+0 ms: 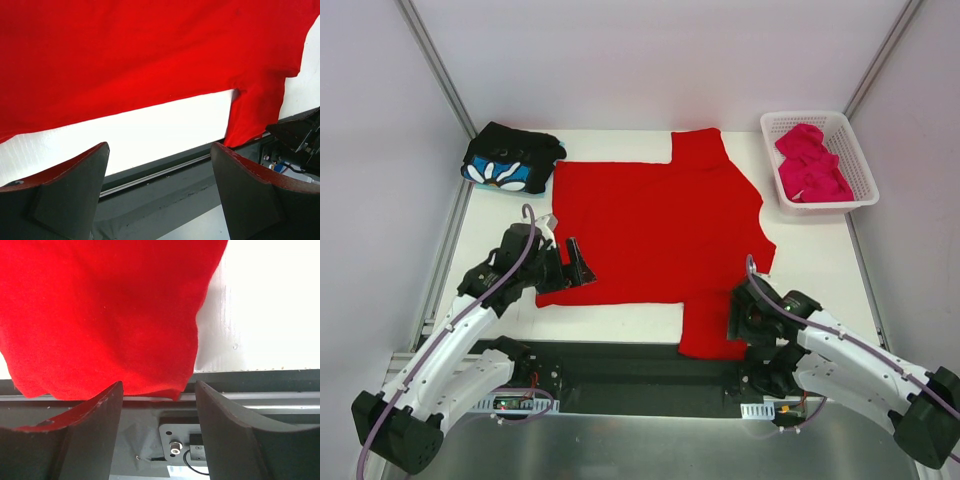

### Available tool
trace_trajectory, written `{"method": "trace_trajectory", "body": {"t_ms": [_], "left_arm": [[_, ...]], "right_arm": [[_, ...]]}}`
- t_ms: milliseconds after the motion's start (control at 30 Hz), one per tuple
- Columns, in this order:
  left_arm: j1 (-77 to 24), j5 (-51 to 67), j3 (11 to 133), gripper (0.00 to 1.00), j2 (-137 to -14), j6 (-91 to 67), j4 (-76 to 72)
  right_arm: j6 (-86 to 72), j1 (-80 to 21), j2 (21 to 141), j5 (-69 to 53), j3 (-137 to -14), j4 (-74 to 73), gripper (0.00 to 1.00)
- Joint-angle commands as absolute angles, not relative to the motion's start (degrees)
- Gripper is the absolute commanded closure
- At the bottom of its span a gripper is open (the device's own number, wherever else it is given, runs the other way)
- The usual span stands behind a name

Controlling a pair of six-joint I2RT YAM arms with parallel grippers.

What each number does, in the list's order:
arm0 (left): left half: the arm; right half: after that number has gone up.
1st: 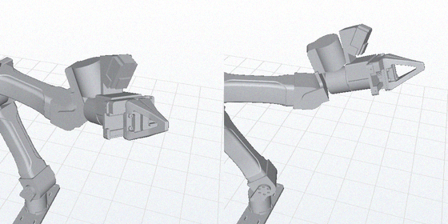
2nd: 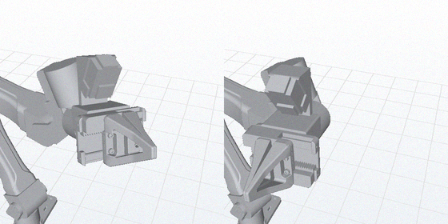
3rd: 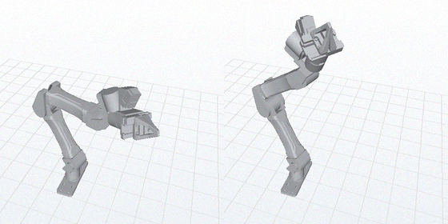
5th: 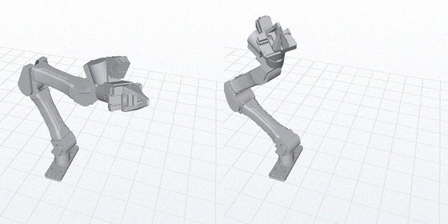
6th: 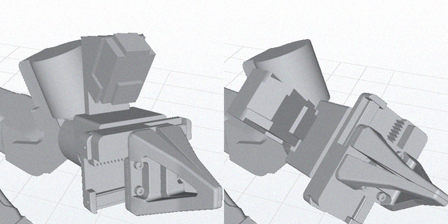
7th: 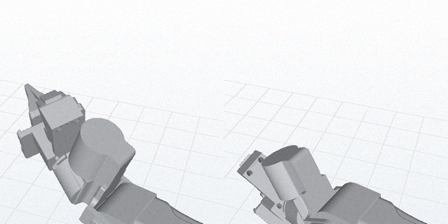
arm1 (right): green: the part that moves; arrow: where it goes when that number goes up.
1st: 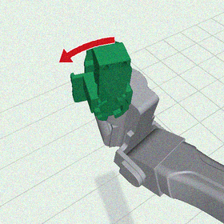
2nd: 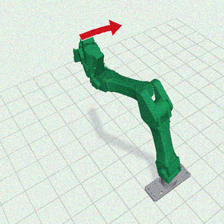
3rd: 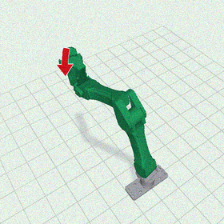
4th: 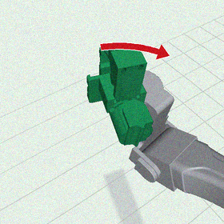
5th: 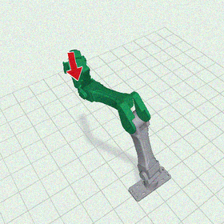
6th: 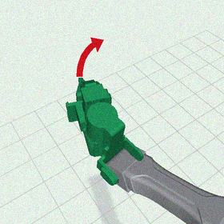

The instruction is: Fold and stack the t-shirts

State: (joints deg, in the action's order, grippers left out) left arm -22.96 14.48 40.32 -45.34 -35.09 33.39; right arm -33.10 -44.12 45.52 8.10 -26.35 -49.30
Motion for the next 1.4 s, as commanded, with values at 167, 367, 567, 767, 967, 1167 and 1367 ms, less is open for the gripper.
{"method": "trace_trajectory", "body": {"t_ms": [167,367,567,767,967,1167,1367], "left_arm": [[-23.6,13.8,39.9,0.17,-43.8,-34.7,35.2],[-23.6,13.6,39.7,0.16,-43.5,-34.5,35.6],[-23.6,13.4,39.8,0.16,-43.6,-34.6,35.7],[-23.6,13.4,39.7,0.16,-43.7,-34.5,35.7],[-23.6,13.4,39.8,0.16,-43.8,-34.6,35.7],[-23.6,12.7,40.0,0.16,-42.8,-34.3,36.4],[-23.6,12.5,40.0,0.15,-42.8,-33.9,36.8]], "right_arm": [[-34.0,-44.6,51.1,8.1,-26.2,-43.2,0.41],[-33.7,-45.3,53.3,7.8,-27.0,-42.4,0.64],[-33.4,-45.5,53.3,8.7,-29.0,-43.6,0.87],[-31.6,-45.4,55.1,9.9,-35.1,-46.8,0.87],[-28.0,-45.1,64.0,11.4,-46.7,-47.9,0.86],[-25.0,-44.7,76.0,10.6,-51.6,-44.1,0.88],[-22.5,-44.6,83.1,10.1,-53.3,-40.5,0.84]]}}
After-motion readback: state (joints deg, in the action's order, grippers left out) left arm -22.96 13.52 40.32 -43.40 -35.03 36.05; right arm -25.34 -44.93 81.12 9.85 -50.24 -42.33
